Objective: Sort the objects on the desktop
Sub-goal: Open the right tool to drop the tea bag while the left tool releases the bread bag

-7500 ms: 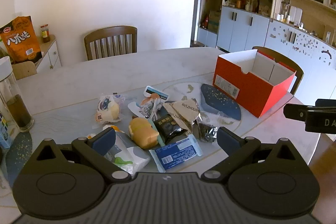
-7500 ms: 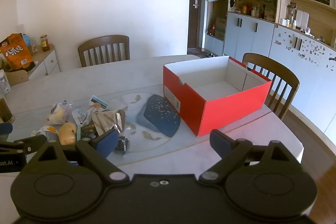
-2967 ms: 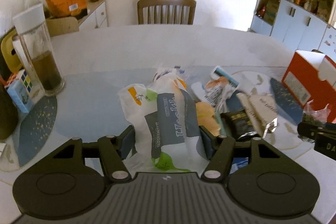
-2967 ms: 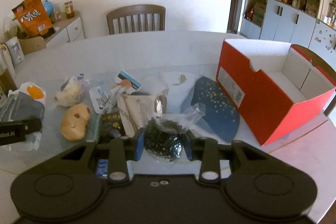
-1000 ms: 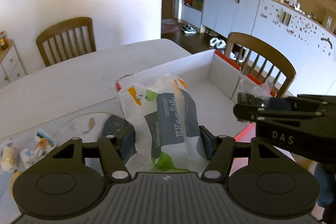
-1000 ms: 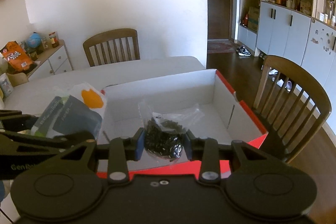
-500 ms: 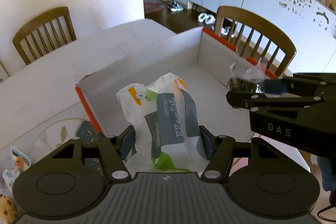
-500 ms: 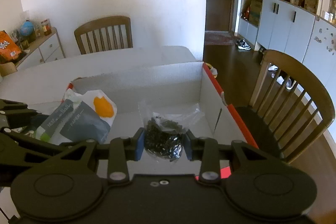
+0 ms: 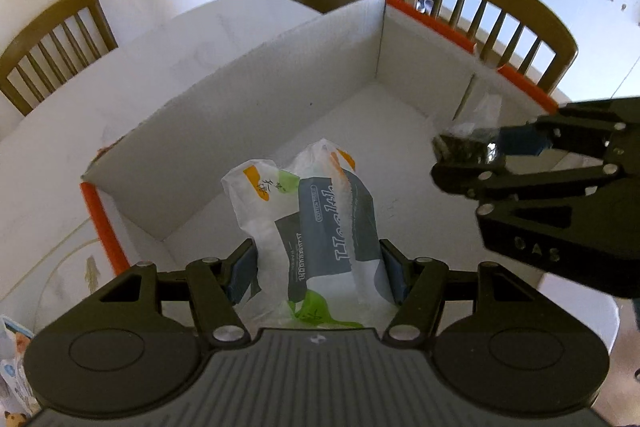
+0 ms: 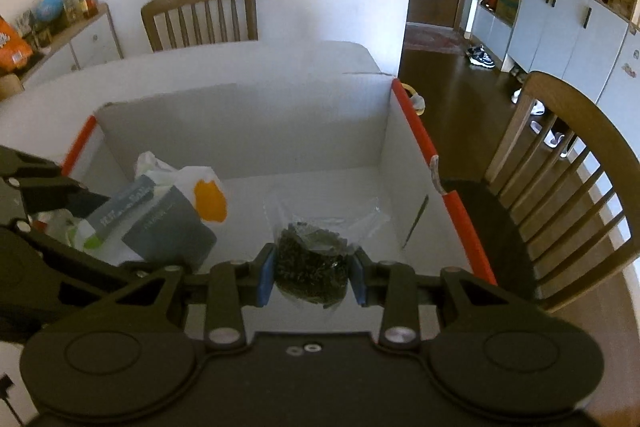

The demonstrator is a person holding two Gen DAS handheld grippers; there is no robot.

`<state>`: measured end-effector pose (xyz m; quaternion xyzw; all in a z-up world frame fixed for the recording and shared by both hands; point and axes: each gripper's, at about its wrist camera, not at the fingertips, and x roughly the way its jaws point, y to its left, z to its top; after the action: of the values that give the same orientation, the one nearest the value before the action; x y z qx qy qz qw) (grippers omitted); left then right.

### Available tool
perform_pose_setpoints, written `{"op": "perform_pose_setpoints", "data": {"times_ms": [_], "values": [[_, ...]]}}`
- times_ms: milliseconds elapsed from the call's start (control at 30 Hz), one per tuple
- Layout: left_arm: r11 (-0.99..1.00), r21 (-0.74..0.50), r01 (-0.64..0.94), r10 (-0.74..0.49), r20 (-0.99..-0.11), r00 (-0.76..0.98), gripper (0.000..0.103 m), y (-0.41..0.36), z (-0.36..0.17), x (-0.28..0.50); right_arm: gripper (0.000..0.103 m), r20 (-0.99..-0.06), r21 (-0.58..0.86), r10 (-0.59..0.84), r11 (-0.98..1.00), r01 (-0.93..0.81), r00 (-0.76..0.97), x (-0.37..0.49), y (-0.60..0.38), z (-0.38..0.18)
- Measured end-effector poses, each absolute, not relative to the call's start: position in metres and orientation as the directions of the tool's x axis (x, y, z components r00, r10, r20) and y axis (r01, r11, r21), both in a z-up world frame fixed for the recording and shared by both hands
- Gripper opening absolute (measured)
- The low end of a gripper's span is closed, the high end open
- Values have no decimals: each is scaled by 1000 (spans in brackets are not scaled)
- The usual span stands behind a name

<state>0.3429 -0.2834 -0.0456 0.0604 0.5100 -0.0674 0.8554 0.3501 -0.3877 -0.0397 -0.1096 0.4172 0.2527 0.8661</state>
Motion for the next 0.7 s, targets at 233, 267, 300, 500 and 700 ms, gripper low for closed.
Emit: {"op": "perform_pose_setpoints", "data": {"times_ms": [233,267,300,500,700], "values": [[971,60,232,-32,-927,374,64,-287,-67,359,36,-829,-23,334,782,-623,449,366,-381,-54],[970,53,237,-37,-932,359,64,-286,-69,361,36,-835,-29,330,773,-634,440,367,-379,-55],[970,52,239,-37,-936,350,64,-286,-71,362,36,-842,-32,326,765,-643,431,367,-376,-56],[963,58,264,-21,-958,286,64,-286,-81,365,36,-876,-52,300,719,-693,377,369,-362,-65],[956,66,287,-5,-971,239,64,-288,-88,365,37,-893,-58,280,704,-708,352,370,-357,-68]]}}
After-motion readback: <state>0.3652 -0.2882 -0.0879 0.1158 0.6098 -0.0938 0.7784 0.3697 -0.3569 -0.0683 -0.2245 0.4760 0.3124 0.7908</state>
